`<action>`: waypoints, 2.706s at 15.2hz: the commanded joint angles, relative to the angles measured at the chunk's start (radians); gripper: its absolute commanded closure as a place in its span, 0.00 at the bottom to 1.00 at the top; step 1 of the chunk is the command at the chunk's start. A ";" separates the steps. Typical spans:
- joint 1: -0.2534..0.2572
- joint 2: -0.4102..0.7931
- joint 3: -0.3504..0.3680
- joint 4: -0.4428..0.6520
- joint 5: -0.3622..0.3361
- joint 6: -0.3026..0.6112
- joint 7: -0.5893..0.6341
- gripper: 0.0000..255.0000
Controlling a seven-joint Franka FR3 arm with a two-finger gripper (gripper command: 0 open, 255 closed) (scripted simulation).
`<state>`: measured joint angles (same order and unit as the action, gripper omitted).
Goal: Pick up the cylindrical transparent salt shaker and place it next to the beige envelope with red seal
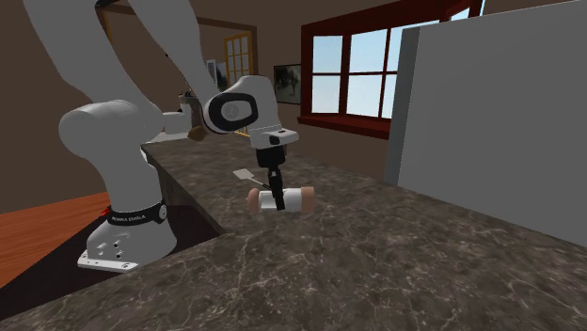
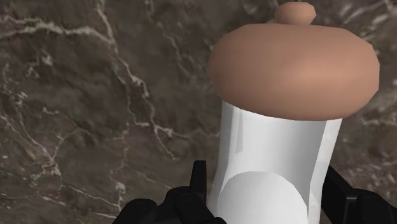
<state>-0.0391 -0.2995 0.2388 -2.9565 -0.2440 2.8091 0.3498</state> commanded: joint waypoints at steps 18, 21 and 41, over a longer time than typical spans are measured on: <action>0.123 -0.299 -0.095 0.079 0.137 -0.377 -0.134 1.00; 0.129 -0.332 -0.101 0.102 0.144 -0.432 -0.145 1.00; 0.260 -0.422 0.070 0.237 0.265 -0.679 0.037 1.00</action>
<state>0.2057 -0.7264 0.2824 -2.7286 0.0063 2.1374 0.3555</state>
